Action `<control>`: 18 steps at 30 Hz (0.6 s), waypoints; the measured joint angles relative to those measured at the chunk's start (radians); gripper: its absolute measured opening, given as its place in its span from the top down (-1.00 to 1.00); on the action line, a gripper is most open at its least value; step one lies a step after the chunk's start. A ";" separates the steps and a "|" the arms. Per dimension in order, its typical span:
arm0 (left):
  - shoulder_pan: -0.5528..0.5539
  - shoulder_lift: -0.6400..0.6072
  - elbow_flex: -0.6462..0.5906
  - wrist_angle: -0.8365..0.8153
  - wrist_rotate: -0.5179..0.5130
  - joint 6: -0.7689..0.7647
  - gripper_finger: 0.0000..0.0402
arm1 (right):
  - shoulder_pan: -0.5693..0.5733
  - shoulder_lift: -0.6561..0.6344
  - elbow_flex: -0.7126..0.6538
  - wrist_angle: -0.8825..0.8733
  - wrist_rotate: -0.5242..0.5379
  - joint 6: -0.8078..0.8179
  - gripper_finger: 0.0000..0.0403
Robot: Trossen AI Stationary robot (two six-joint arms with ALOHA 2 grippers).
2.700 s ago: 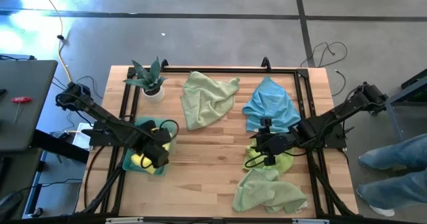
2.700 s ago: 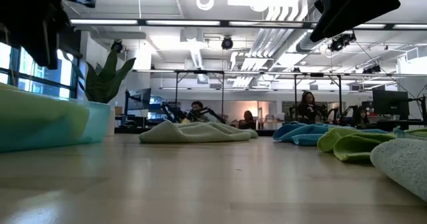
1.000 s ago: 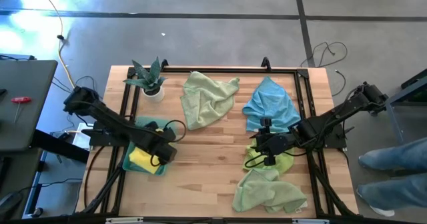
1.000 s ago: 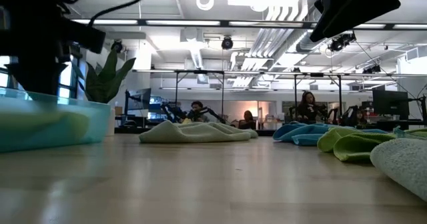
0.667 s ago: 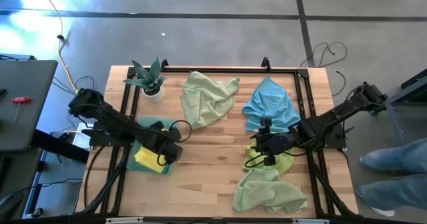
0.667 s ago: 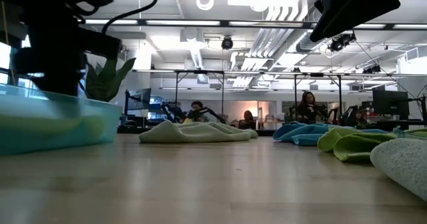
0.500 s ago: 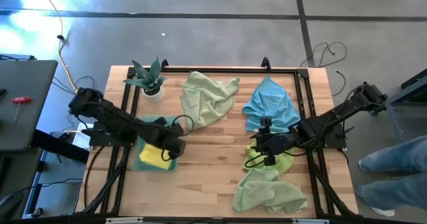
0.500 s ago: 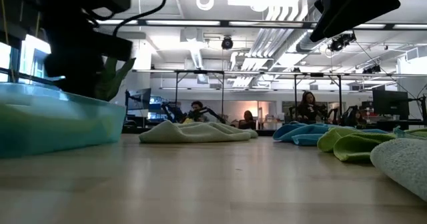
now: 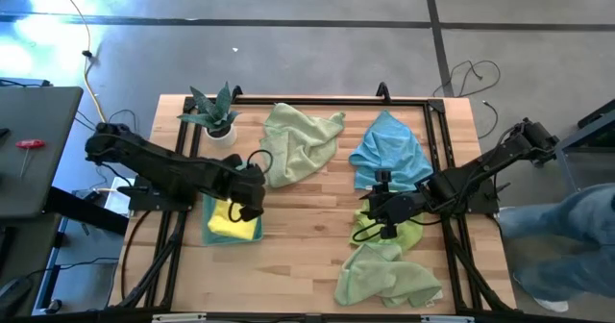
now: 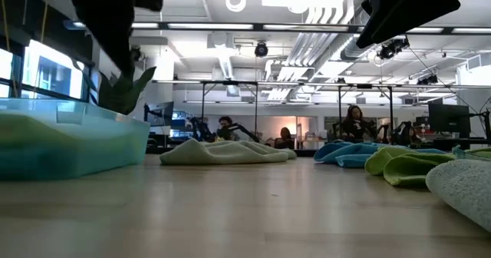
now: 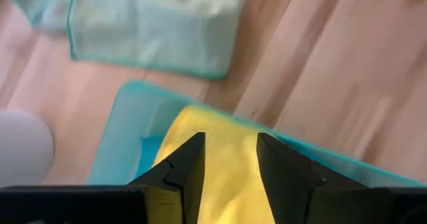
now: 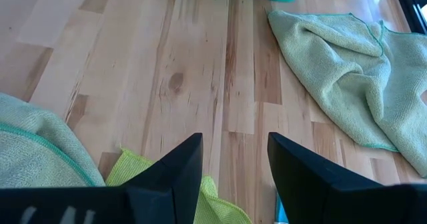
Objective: Fold microfiber towels
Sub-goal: Fold the top green microfiber towel
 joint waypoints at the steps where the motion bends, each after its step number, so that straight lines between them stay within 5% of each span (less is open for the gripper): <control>1: -0.006 -0.011 0.006 0.014 -0.009 0.005 0.38 | 0.000 0.000 0.000 0.000 0.000 0.000 0.19; 18: -0.063 -0.042 0.043 0.451 -0.105 0.216 0.38 | 0.000 0.000 0.000 0.000 0.000 0.000 0.19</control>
